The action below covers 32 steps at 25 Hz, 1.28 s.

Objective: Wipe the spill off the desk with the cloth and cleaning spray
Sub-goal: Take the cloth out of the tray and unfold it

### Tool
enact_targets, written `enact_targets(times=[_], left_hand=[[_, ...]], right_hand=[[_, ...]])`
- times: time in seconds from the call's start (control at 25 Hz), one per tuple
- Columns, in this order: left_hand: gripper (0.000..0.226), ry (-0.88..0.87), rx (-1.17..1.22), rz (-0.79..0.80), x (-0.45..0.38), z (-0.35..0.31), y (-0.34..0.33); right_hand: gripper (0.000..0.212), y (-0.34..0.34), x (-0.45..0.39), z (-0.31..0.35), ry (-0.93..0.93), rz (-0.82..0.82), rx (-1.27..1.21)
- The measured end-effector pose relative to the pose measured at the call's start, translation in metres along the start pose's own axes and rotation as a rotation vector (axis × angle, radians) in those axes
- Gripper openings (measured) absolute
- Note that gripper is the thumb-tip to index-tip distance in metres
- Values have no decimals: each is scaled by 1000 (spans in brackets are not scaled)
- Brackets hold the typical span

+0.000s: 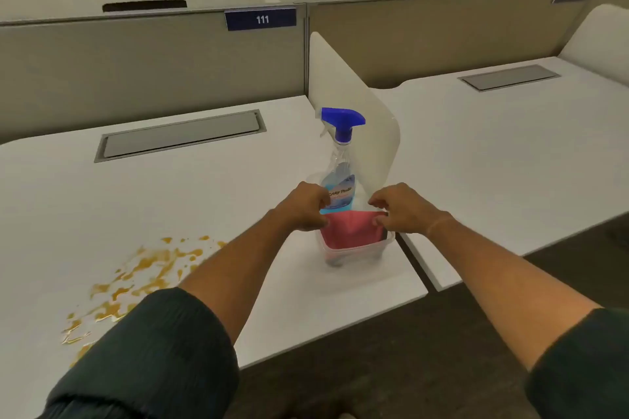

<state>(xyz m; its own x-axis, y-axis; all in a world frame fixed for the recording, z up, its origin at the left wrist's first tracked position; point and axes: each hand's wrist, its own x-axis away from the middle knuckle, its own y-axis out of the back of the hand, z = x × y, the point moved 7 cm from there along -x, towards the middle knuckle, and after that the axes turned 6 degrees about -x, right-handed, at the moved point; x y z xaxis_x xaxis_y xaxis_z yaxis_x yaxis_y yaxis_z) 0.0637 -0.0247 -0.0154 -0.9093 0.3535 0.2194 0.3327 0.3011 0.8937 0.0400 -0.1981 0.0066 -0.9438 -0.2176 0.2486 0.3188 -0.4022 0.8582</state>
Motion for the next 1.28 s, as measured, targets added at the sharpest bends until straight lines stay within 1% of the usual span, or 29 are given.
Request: enact_targets(times=[0.04,0.2,0.56,0.72,0.96,1.28], left_hand=[[48,5,-23,31,-3,-1,-2],[48,21,-98,67,-15,-5,-7],[42,41,-192,124,-31,-9,-13],[41,52,-162,137,-30,-7,-5],[41,68,-87,125,-19,-11,29],[34,104,-8,77,18,-19,78]], right_hand=[[50,-1,-5,-2,6,25,27],[47,-3,-23,-3,92,98,124],[40,-8,-44,-16,198,180,123],[36,-2,-43,-20,197,178,16],[31,30,-35,-13,212,169,-123],[23,66,-28,22,289,149,-117]])
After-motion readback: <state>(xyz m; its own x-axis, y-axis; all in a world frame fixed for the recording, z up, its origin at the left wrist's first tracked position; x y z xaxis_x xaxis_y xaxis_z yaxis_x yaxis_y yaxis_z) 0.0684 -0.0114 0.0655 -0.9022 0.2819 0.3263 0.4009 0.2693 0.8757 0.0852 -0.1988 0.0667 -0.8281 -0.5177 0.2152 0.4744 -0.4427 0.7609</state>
